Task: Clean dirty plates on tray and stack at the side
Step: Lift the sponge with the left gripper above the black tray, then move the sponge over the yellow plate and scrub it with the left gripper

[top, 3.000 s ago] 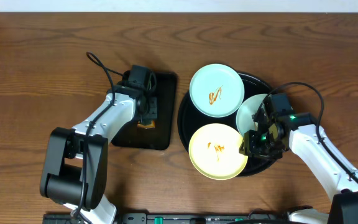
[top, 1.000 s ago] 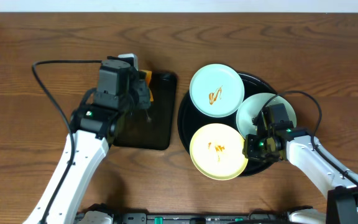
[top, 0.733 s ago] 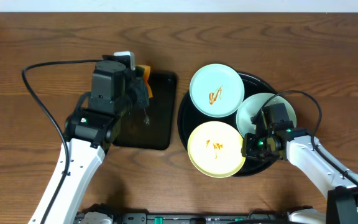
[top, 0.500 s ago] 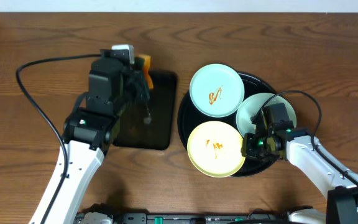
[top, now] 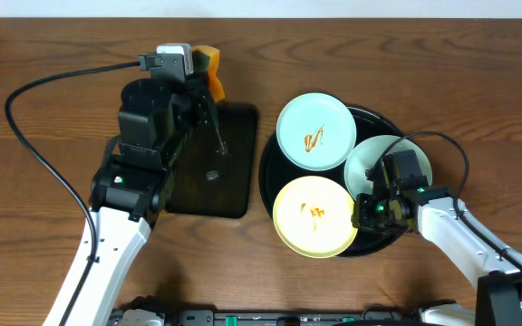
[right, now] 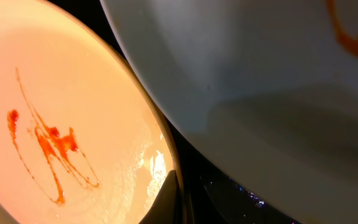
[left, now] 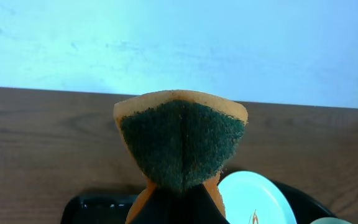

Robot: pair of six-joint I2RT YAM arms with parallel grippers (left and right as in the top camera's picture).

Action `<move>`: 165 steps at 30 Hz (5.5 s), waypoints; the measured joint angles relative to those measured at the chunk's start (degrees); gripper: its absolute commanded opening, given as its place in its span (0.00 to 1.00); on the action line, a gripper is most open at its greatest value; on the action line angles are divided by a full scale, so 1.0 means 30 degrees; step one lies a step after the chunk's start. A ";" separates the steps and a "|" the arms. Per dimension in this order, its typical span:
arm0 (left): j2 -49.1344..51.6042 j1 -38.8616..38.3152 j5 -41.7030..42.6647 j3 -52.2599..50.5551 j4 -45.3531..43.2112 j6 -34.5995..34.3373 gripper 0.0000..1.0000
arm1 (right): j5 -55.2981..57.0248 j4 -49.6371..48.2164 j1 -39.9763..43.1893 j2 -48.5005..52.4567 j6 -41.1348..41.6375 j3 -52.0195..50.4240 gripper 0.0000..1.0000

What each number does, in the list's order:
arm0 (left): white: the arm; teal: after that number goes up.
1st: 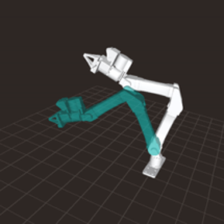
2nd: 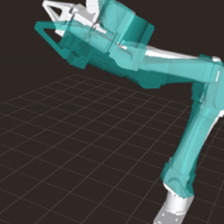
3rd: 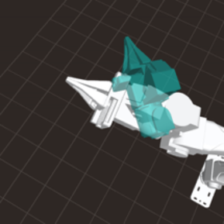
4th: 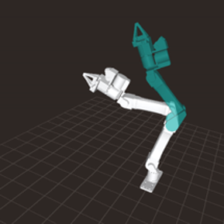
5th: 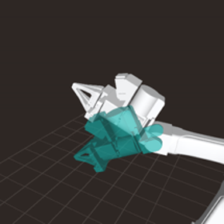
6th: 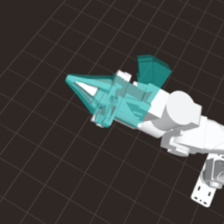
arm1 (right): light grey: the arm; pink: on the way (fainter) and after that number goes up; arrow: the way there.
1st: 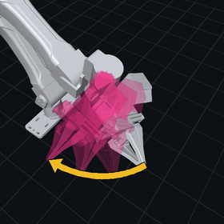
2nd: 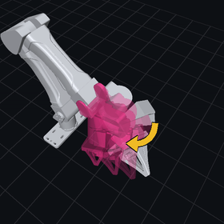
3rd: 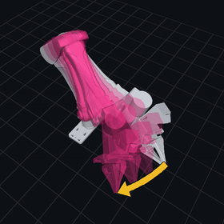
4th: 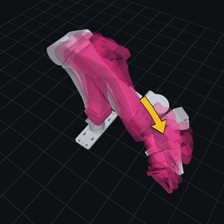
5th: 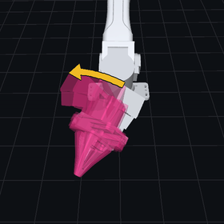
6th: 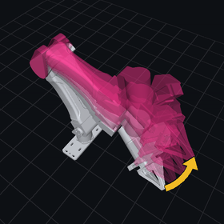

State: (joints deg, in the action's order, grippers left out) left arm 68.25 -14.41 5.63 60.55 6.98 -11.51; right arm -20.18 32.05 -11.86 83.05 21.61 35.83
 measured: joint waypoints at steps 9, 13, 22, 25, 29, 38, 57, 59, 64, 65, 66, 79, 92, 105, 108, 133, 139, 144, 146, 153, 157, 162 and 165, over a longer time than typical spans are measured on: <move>0.0000 0.0000 0.0000 0.0000 -0.0321 0.0022 0.08 | 0.0000 0.0007 0.0000 0.0000 0.0000 0.0000 0.01; 0.0000 0.0000 0.0000 0.0000 -0.0321 0.0131 0.07 | -0.0080 0.0022 0.0000 0.0000 0.0000 0.0000 0.01; 0.0000 0.0000 0.0000 0.0000 -0.0313 0.0284 0.07 | -0.0270 -0.0007 0.0000 0.0000 0.0000 -0.0007 0.01; 0.0000 0.0000 0.0000 0.0000 -0.0321 0.0284 0.07 | -0.0270 -0.0007 0.0000 0.0000 0.0000 -0.0007 0.01; 0.0000 0.0000 0.0000 0.0000 -0.0277 0.0291 0.08 | -0.0270 -0.0007 0.0000 0.0000 0.0000 -0.0007 0.01; 0.0000 0.0000 0.0000 0.0000 -0.0117 0.0291 0.07 | -0.0270 -0.0007 0.0000 0.0000 0.0000 -0.0007 0.01; 0.0000 0.0000 0.0000 0.0000 -0.0109 0.0291 0.08 | -0.0270 -0.0007 0.0000 0.0000 0.0007 -0.0007 0.01; 0.0000 0.0000 0.0000 0.0000 -0.0029 0.0291 0.08 | -0.0270 -0.0007 0.0000 0.0000 0.0000 -0.0007 0.01; 0.0000 0.0000 0.0000 0.0000 0.0678 0.0291 0.07 | -0.0270 -0.0007 0.0000 0.0000 0.0007 -0.0007 0.01; 0.0015 0.0000 0.0000 0.0000 0.0896 0.0291 0.07 | -0.0270 -0.0007 0.0000 0.0000 0.0007 -0.0007 0.01; 0.0080 0.0000 0.0000 0.0000 0.1173 0.0291 0.07 | -0.0270 -0.0015 0.0000 0.0000 0.0007 -0.0007 0.01; 0.4218 -0.0007 0.0000 0.0007 0.5705 -0.0918 0.07 | -0.0277 0.0000 0.0000 0.0000 0.0007 -0.0007 0.01; 0.9187 -0.0029 0.2091 0.0007 0.7380 -0.2324 0.08 | -0.0270 0.0022 0.0000 0.0000 0.0015 -0.0007 0.01; 1.0003 -0.2295 0.2543 0.0007 0.7825 -0.2659 0.07 | -0.0270 0.0022 0.0000 0.0000 0.0022 -0.0007 0.01; 1.0003 -0.2521 0.2535 0.0007 0.7788 -0.2667 0.08 | -0.0277 0.0022 0.0000 0.0000 0.0022 -0.0007 0.01; 0.5799 -0.2980 0.3745 0.0007 0.7424 -0.1982 0.08 | -0.0277 0.0022 0.0000 0.0000 0.0022 -0.0007 0.01; 0.6025 -0.5311 0.4736 0.0007 0.6426 -0.3402 0.07 | -0.0277 0.0029 0.0000 0.0000 0.0022 -0.0007 0.01; 0.6943 -0.7788 0.4932 0.0007 0.5377 -0.4830 0.08 | -0.0270 0.0029 0.0000 0.0000 0.0022 -0.0007 0.01; 0.7497 -0.8706 0.4779 0.0007 0.5231 -0.5464 0.08 | -0.0277 0.0029 0.0000 0.0000 0.0022 -0.0007 0.01; 0.9646 -1.1300 0.4503 0.0007 0.4641 -0.7271 0.08 | -0.0277 0.0029 0.0000 0.0000 0.0022 -0.0007 0.01; 1.0666 -1.2160 0.4495 0.0007 0.4080 -0.7796 0.08 | -0.0277 0.0029 0.0000 0.0000 0.0022 -0.0007 0.01; 1.1599 -1.2393 0.3432 0.0022 0.4379 -0.7715 0.08 | -0.0277 0.0029 0.0000 0.0000 0.0022 -0.0007 0.01; 1.1606 -1.2378 0.1727 0.0270 0.5202 -0.7329 0.08 | -0.0313 0.0044 0.0000 0.0000 0.0029 -0.0007 0.01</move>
State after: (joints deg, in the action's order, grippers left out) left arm 103.07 -51.55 10.81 61.36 22.59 -33.50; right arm -21.12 32.18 -11.86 83.05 21.69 35.81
